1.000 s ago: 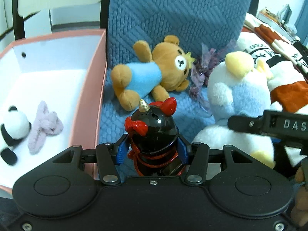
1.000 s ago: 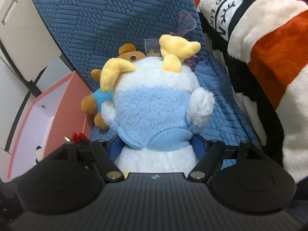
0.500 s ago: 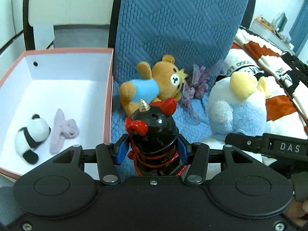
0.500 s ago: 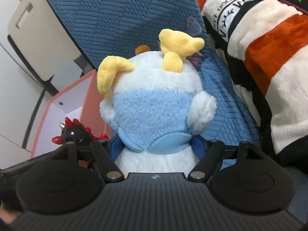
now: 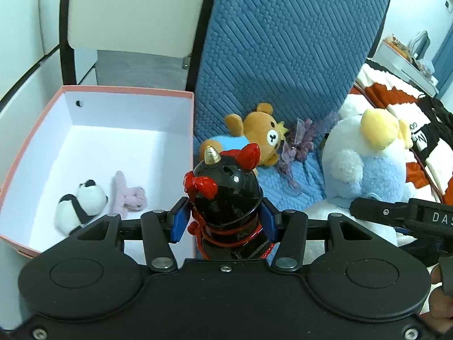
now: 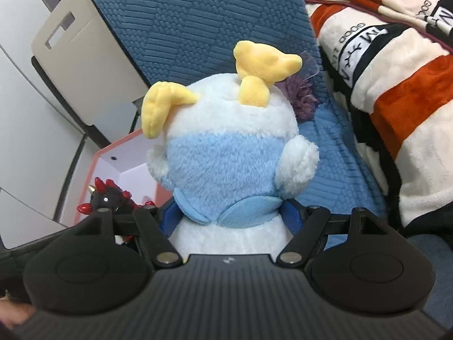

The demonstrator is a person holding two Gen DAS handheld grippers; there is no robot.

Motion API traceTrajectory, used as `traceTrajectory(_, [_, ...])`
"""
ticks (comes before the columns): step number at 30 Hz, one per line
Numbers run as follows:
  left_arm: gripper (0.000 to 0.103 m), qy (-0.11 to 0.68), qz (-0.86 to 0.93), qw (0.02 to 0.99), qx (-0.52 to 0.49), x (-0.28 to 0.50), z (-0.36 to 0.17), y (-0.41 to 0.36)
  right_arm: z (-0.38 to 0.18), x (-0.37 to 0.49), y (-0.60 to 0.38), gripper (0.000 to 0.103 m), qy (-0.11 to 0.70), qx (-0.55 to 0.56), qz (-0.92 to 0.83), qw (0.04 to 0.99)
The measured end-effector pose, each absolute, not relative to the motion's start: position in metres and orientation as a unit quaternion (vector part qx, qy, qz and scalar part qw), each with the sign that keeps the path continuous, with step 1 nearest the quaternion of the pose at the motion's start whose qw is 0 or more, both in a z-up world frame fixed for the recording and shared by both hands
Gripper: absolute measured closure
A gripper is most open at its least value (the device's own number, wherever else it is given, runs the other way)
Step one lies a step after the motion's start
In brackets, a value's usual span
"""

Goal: Organize objects
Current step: 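Carry the figurine with the left tool while the right tool carries the penguin toward the box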

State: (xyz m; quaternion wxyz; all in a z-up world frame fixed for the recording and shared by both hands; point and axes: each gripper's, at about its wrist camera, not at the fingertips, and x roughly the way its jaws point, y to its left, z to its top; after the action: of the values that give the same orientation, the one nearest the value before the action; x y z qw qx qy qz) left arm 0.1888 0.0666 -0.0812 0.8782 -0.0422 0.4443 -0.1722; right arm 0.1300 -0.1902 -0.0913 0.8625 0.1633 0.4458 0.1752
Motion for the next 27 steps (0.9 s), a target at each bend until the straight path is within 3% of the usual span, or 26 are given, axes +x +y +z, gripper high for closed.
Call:
traceTrajectory(16, [0.053,0.427,-0.156,0.889,-0.049,0.220,-0.045,0.112,-0.041,0.141,-0.119,0.028,0.426,0.128,0.234,0.865])
traceTrajectory(27, [0.053,0.401,-0.121,0.907,-0.050,0.251,-0.008,0.183,-0.006,0.162,-0.058,0.028,0.413,0.098,0.277,0.862])
